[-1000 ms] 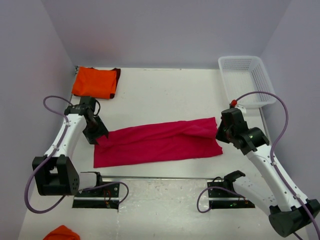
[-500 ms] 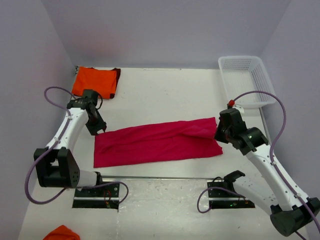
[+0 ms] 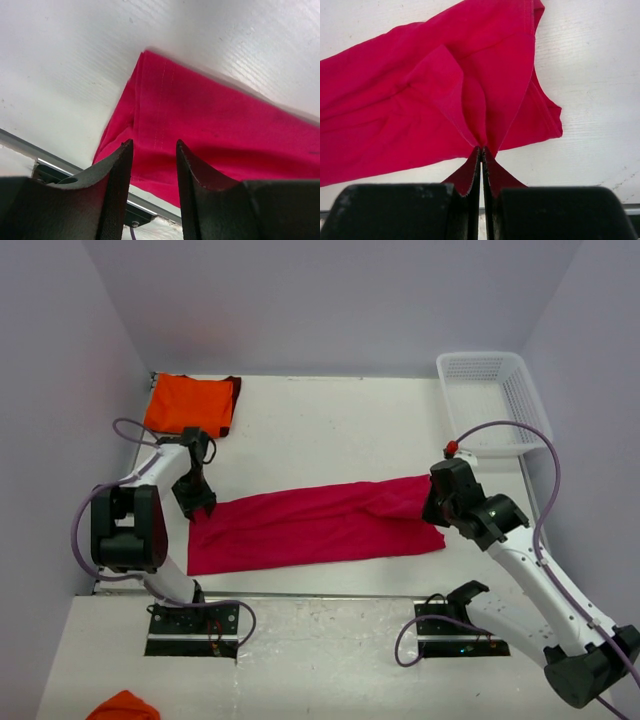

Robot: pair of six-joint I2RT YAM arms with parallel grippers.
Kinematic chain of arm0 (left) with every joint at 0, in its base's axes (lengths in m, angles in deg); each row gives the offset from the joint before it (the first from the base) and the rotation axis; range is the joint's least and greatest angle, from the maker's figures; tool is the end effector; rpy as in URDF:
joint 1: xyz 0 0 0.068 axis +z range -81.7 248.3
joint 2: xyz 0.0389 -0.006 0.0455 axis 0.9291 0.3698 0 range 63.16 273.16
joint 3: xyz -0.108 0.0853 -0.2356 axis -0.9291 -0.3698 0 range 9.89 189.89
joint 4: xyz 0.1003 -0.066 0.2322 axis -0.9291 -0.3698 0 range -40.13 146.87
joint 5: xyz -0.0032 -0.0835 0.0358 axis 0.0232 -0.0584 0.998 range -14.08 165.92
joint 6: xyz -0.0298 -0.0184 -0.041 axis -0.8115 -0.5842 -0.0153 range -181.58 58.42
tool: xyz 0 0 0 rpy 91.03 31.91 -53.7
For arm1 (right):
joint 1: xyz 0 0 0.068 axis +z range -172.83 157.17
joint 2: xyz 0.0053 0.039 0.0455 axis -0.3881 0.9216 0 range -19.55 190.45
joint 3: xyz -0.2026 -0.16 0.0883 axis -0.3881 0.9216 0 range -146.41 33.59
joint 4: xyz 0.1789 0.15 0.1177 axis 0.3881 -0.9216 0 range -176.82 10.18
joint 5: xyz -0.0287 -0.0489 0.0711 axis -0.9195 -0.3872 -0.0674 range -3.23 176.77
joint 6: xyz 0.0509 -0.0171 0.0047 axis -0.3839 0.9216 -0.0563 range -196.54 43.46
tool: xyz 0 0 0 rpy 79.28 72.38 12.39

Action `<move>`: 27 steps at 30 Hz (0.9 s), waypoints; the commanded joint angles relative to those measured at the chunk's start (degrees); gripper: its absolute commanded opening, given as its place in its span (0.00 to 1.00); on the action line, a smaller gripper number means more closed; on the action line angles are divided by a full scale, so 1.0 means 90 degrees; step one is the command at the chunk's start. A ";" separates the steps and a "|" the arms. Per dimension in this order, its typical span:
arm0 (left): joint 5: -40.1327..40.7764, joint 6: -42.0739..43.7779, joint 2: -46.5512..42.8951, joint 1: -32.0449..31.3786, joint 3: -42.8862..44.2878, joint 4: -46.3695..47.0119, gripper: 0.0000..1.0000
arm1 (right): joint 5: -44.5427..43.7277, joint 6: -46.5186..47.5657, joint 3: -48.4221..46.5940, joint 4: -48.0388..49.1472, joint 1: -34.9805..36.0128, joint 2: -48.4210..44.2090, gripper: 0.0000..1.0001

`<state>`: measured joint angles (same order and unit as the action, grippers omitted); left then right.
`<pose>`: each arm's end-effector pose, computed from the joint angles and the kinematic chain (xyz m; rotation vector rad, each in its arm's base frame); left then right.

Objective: Fold and stack the t-shirts
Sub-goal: Fold the other side of the tshirt into a rectangle

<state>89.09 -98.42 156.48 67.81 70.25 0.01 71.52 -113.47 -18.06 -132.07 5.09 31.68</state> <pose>0.2738 0.0058 0.1855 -0.9511 2.8951 0.3317 0.1512 0.0695 0.2960 0.3037 2.4206 0.1770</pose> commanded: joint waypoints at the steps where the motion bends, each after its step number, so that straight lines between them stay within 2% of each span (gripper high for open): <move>1: 0.0324 0.0011 0.0128 0.0055 0.0325 0.0244 0.41 | 0.0053 0.0070 0.0027 0.0190 0.0081 -0.0144 0.00; 11: 0.0276 0.0216 0.0500 0.0396 0.0598 0.0410 0.39 | 0.0014 0.0050 0.0037 0.0190 0.0149 -0.0222 0.00; 27: 0.0109 0.0265 0.0872 0.0435 0.0071 0.1200 0.32 | 0.0044 0.0060 0.0037 0.0190 0.0169 -0.0223 0.00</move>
<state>89.94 -96.70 164.00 71.19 72.11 7.83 71.52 -113.40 -17.54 -131.54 6.16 30.19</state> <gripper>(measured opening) 0.327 0.004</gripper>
